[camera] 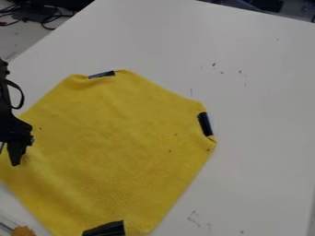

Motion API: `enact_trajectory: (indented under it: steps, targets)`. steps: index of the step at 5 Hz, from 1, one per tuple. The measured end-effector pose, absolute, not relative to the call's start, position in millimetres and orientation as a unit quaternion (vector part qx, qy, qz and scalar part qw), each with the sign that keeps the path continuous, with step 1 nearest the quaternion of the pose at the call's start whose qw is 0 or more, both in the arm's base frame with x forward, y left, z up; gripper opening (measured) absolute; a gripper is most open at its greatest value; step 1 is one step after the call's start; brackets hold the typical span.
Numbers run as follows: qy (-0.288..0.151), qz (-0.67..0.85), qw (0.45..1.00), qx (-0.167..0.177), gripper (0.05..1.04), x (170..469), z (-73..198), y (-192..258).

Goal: Straighten cloth from the bottom left

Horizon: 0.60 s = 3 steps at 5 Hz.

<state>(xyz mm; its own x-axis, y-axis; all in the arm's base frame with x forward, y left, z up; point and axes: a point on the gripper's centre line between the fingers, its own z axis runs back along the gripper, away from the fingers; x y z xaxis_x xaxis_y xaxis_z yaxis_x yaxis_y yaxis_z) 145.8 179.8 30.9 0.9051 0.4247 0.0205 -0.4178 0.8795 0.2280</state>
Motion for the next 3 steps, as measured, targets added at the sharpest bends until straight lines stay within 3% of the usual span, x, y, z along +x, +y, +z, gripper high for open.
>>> enact_trajectory:
  steps: [1, 2, 3]
  targets:
    - [0.019, 0.212, 0.967, 0.141, 1.005, 141, 51, 181]
    - [-0.002, 0.19, 0.971, 0.143, 1.0, 144, 76, 180]
    - [-0.028, 0.164, 0.98, 0.112, 1.0, 157, 89, 162]
